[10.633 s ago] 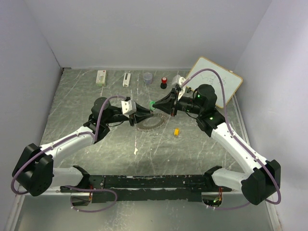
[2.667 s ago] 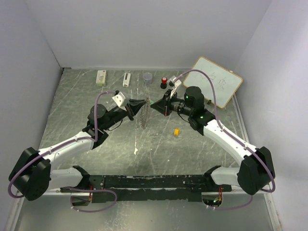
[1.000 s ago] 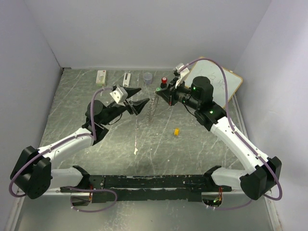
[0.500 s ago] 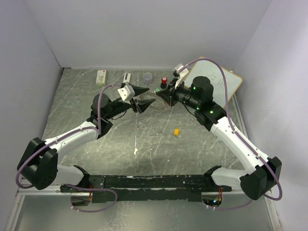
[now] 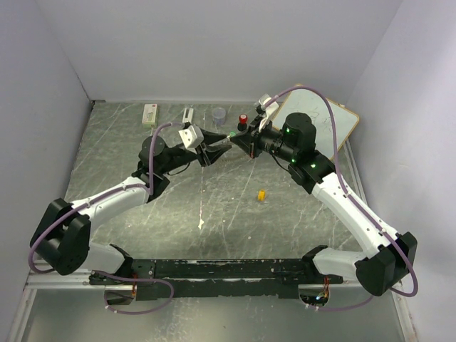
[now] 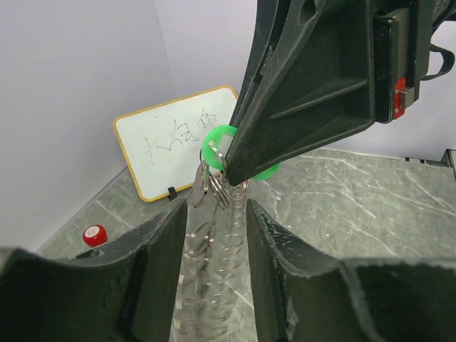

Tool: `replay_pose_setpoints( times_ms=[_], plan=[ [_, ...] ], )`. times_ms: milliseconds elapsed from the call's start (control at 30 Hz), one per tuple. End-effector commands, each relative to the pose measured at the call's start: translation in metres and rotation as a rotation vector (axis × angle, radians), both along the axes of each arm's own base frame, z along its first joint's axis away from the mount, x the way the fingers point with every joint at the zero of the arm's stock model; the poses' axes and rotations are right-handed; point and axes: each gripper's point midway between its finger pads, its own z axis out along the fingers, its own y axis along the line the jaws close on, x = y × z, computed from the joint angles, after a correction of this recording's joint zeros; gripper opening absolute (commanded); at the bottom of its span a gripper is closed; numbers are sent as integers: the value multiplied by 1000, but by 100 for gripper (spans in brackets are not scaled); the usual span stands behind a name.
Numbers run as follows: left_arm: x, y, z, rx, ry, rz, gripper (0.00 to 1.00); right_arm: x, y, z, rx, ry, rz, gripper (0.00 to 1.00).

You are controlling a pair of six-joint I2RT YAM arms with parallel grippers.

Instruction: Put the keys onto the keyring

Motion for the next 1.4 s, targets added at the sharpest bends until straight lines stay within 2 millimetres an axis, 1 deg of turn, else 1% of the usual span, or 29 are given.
replay_pose_setpoints(
  times_ms=[0,133,267,367,567,667,733,833,967,1200,1367],
  plan=[
    [-1,-3,17,-28,-35,-26,47,-3,0,25,41,-57,12,0],
    [0,0,17,-33,-26,0,46,-1,0,24,41,-57,-1,0],
    [-4,7,16,-41,-25,20,45,0,0,23,42,-53,-1,0],
    [-7,12,19,-47,-29,32,42,2,1,21,41,-48,-5,0],
    [-13,20,24,-52,-42,51,41,3,1,21,46,-42,-9,0],
    [-18,21,28,-53,-50,42,35,4,2,21,48,-41,-10,0],
    [-21,21,30,-52,-50,27,32,4,2,21,48,-39,-7,0],
    [-22,17,26,-37,-34,7,30,5,3,21,49,-40,-6,0],
    [-22,11,21,-20,-17,-6,30,5,3,23,53,-44,-7,0],
    [-18,5,10,1,11,0,34,4,4,25,55,-42,1,0],
    [-12,1,4,17,26,10,36,3,5,25,57,-44,10,0]
  ],
)
